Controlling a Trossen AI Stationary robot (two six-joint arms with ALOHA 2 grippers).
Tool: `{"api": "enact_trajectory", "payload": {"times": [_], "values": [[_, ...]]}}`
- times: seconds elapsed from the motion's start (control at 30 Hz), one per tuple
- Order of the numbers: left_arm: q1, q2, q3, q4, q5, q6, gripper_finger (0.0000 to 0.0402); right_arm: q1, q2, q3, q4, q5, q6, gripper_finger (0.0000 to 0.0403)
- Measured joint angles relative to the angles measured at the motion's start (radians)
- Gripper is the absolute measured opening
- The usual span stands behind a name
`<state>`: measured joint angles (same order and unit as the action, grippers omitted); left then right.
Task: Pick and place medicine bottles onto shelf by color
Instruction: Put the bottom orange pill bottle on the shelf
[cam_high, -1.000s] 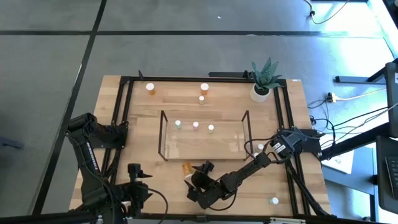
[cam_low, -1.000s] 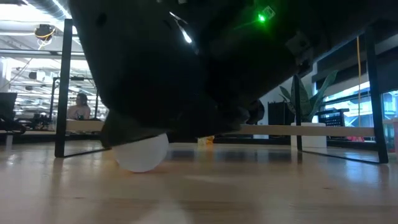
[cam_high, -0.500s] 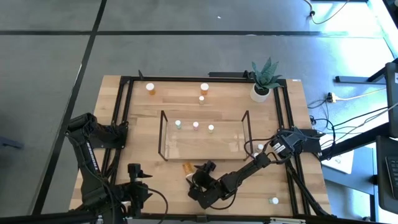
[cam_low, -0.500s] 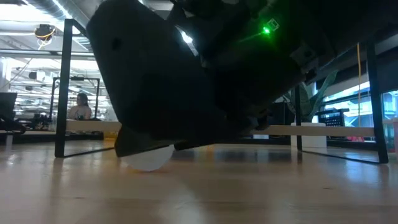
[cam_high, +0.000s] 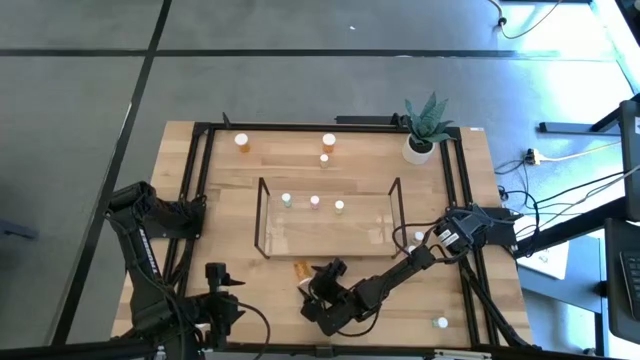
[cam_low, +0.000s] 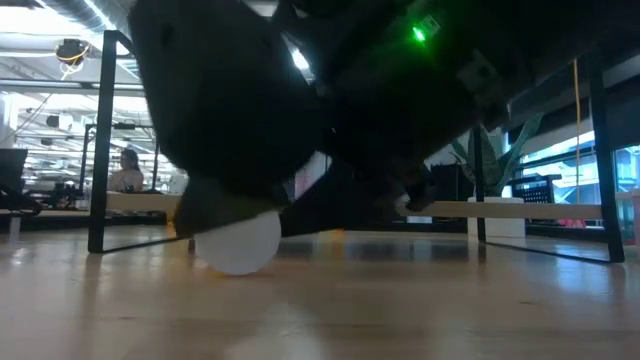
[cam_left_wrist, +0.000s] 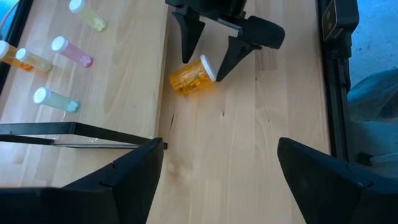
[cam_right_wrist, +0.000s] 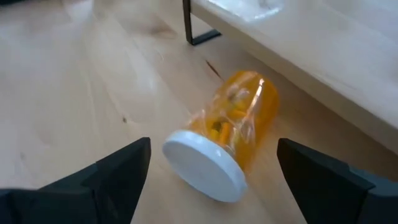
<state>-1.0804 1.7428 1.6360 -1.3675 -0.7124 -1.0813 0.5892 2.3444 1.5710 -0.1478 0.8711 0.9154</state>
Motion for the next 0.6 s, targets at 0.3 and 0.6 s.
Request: {"api": "enact_trajectory", "payload": {"times": [0.3,0.6], "values": [[0.000,0.000,0.000,0.000,0.000,0.000,0.0309,0.026,0.000,0.023,0.003,0.051,-0.008,0.0351],[0.000,0.000,0.000,0.000,0.000,0.000,0.0309,0.059,0.001,0.041,0.019,0.156,-0.164,0.0351]]}}
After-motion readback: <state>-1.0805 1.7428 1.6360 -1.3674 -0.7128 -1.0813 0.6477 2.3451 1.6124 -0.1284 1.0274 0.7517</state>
